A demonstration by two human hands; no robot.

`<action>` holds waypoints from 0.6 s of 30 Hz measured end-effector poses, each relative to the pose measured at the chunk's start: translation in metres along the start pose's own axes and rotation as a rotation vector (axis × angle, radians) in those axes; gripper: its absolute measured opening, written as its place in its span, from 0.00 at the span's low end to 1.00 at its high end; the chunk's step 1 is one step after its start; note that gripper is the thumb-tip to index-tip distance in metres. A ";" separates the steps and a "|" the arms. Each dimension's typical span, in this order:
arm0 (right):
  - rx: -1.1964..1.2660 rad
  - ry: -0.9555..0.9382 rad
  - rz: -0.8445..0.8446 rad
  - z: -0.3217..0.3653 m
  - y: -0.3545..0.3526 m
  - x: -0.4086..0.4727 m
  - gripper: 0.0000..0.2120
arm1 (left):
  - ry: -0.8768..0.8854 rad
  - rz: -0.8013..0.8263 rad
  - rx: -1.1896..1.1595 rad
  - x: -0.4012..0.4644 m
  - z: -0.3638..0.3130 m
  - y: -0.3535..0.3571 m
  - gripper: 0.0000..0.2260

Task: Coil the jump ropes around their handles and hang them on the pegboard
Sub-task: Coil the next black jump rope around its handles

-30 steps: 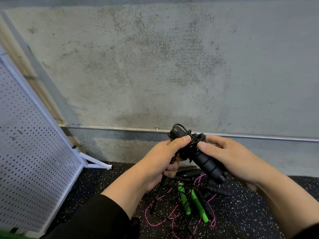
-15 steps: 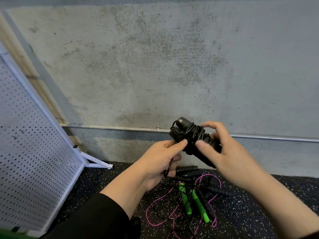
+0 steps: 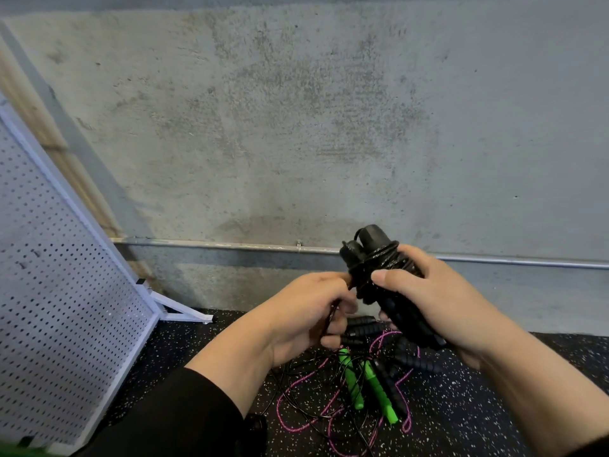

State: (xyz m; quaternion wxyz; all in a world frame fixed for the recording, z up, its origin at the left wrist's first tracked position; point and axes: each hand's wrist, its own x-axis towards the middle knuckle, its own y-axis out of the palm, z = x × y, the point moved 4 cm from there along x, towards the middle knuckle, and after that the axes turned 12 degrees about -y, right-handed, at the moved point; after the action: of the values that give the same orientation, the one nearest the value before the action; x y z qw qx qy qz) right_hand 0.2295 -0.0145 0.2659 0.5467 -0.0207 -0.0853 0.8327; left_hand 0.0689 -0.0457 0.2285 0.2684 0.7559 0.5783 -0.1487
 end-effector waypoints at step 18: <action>-0.170 -0.093 -0.161 -0.012 -0.006 0.016 0.13 | 0.488 -0.587 0.387 -0.015 -0.023 -0.008 0.09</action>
State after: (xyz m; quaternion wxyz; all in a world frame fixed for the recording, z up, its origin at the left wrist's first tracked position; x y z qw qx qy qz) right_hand 0.2301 0.0041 0.2564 0.6035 -0.0214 -0.1821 0.7760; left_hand 0.0551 -0.0426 0.2536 -0.0766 0.6088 0.7769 -0.1412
